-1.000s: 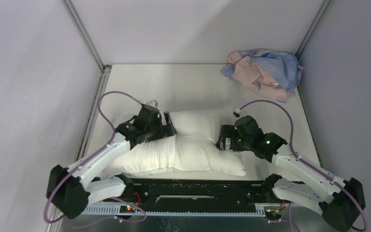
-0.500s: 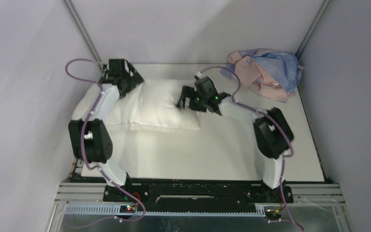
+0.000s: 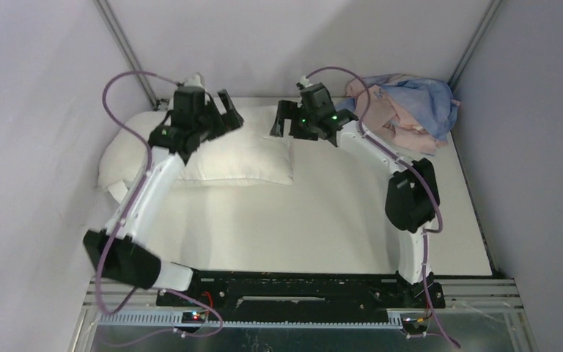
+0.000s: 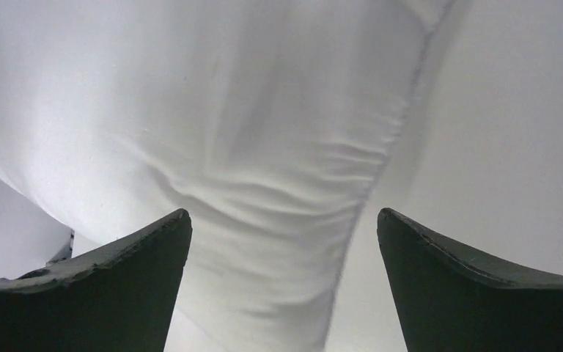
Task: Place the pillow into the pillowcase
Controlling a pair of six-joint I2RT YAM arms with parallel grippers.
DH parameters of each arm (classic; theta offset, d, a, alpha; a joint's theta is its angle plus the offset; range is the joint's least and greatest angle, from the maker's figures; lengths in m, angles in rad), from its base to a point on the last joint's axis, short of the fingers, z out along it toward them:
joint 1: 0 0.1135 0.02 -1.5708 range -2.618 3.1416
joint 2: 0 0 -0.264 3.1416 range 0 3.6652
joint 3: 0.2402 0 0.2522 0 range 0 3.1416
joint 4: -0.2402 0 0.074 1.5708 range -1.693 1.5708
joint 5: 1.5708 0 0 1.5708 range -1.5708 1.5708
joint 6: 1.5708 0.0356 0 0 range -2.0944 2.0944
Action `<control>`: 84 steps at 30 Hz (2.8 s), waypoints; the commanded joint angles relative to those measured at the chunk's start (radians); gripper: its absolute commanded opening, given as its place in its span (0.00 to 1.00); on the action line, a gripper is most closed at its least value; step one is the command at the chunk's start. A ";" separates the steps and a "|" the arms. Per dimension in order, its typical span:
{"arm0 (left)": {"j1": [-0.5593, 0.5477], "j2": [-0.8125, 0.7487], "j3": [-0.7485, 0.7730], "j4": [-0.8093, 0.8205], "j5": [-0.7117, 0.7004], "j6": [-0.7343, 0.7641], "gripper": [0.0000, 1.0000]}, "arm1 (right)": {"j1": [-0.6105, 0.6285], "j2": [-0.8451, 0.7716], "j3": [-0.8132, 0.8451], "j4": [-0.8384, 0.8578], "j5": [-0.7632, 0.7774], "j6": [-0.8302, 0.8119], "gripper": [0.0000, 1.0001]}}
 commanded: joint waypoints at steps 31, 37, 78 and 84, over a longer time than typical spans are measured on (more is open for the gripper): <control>0.111 0.365 0.203 0.030 0.037 0.081 0.98 | -0.548 0.373 0.317 -0.042 0.169 -0.095 1.00; 0.072 0.179 0.135 -0.004 0.029 0.100 0.98 | -0.558 0.460 0.428 -0.089 0.193 -0.076 0.88; -0.126 -0.307 -0.236 -0.024 -0.001 0.056 0.98 | 0.111 -0.445 0.012 -0.279 0.357 -0.131 0.00; -0.184 -0.291 -0.326 0.045 0.077 0.038 0.98 | -0.043 -0.528 0.036 -0.307 0.345 -0.140 0.00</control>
